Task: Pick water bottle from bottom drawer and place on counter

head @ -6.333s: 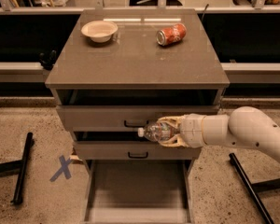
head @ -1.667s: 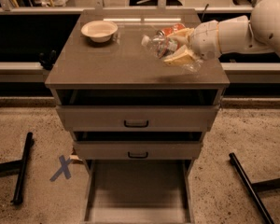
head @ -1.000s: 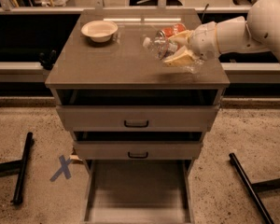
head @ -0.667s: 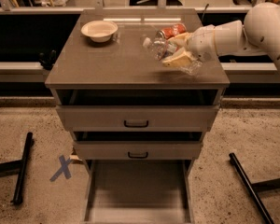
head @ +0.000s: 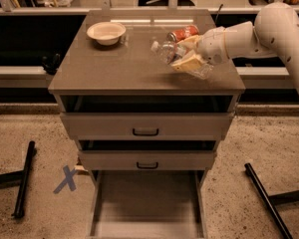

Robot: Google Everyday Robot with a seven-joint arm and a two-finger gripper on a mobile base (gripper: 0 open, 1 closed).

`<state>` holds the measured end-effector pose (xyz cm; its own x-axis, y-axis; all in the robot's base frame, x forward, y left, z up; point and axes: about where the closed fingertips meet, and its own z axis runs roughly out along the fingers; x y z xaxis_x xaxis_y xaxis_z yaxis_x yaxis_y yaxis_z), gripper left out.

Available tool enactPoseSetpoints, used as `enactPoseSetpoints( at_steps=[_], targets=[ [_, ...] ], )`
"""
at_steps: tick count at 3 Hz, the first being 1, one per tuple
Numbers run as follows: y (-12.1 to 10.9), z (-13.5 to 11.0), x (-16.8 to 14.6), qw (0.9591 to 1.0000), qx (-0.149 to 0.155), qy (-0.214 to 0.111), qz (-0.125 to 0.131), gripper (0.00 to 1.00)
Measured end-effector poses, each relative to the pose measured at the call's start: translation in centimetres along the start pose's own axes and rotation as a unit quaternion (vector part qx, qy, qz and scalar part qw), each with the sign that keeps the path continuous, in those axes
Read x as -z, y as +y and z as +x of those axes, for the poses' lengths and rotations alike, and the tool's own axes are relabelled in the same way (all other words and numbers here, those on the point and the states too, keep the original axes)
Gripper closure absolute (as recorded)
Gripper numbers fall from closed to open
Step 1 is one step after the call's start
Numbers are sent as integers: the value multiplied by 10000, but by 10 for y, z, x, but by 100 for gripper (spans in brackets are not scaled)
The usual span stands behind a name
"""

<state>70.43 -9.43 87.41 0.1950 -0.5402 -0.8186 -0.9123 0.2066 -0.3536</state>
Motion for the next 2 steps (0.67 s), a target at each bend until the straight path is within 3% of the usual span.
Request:
enactPoseSetpoints(
  at_steps=[2],
  targets=[
    [-2,6,-5,10000,-18,-22,-43,35]
  ],
)
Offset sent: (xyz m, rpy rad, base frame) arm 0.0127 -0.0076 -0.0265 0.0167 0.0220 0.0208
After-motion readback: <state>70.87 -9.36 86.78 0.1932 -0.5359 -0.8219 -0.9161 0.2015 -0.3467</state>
